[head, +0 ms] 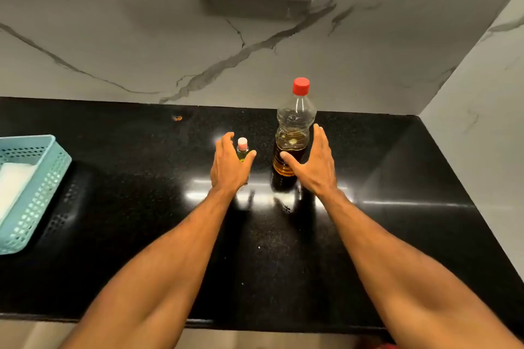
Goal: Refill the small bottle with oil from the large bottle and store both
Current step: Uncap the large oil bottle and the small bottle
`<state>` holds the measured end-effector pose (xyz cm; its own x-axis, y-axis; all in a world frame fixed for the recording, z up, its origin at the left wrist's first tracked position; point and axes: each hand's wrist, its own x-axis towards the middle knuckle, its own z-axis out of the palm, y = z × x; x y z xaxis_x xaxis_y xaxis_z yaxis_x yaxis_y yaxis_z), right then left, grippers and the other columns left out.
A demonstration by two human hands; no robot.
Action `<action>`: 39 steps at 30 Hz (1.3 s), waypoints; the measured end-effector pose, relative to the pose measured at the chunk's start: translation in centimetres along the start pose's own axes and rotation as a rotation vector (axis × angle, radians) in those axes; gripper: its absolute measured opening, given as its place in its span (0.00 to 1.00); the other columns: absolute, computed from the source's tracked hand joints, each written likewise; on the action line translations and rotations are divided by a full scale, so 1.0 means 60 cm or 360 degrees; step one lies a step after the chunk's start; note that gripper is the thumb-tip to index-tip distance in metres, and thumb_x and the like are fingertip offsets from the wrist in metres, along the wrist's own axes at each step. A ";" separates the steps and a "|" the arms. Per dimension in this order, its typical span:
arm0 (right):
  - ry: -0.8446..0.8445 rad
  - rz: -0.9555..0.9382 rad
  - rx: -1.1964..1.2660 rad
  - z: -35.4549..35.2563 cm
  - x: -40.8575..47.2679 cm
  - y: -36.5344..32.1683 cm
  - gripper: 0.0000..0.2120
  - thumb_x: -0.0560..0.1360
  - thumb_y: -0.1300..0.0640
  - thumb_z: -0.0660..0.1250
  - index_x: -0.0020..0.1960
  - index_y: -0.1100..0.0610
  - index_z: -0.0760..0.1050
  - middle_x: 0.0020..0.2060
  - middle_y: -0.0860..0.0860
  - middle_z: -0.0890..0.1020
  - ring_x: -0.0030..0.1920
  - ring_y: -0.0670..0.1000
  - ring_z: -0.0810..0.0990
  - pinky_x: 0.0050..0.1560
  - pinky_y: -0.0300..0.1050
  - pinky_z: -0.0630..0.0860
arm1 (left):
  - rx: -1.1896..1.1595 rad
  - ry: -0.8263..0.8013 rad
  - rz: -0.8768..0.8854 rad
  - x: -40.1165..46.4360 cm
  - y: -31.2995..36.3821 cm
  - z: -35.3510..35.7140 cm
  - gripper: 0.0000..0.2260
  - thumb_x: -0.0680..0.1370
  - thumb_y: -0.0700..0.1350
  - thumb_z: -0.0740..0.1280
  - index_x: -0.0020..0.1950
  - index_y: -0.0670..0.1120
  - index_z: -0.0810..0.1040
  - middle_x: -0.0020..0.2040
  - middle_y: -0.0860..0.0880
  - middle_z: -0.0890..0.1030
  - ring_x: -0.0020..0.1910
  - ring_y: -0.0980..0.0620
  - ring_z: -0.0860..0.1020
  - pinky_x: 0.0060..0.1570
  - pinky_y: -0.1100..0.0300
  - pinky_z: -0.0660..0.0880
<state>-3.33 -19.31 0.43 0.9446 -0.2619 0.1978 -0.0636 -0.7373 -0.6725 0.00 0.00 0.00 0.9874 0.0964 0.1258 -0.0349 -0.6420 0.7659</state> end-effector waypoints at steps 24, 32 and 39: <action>0.0162 0.0162 0.0306 0.037 0.017 -0.024 0.45 0.63 0.46 0.79 0.72 0.53 0.58 0.66 0.52 0.72 0.65 0.51 0.73 0.62 0.47 0.72 | 0.0073 -0.0172 0.0017 0.021 -0.030 0.010 0.13 0.75 0.46 0.71 0.57 0.46 0.72 0.54 0.47 0.78 0.52 0.49 0.77 0.48 0.55 0.74; 0.0151 0.0178 0.0296 0.038 0.014 -0.026 0.45 0.63 0.47 0.79 0.72 0.54 0.58 0.66 0.53 0.72 0.65 0.53 0.73 0.64 0.52 0.73 | 0.0058 -0.0183 0.0087 0.010 -0.043 -0.002 0.13 0.75 0.44 0.71 0.56 0.46 0.73 0.52 0.46 0.78 0.49 0.50 0.75 0.46 0.57 0.71; 0.0154 0.0180 0.0290 0.038 0.013 -0.024 0.46 0.63 0.46 0.79 0.72 0.54 0.58 0.65 0.53 0.72 0.64 0.53 0.73 0.63 0.51 0.73 | -0.0052 -0.0147 0.0148 -0.005 -0.063 -0.032 0.13 0.73 0.43 0.72 0.55 0.47 0.74 0.50 0.47 0.79 0.47 0.49 0.78 0.48 0.54 0.75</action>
<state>-1.76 -17.03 -0.10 0.8989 -0.4014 0.1755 -0.0998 -0.5775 -0.8103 -0.47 3.88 -1.71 0.9896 -0.0341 0.1399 -0.1307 -0.6197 0.7739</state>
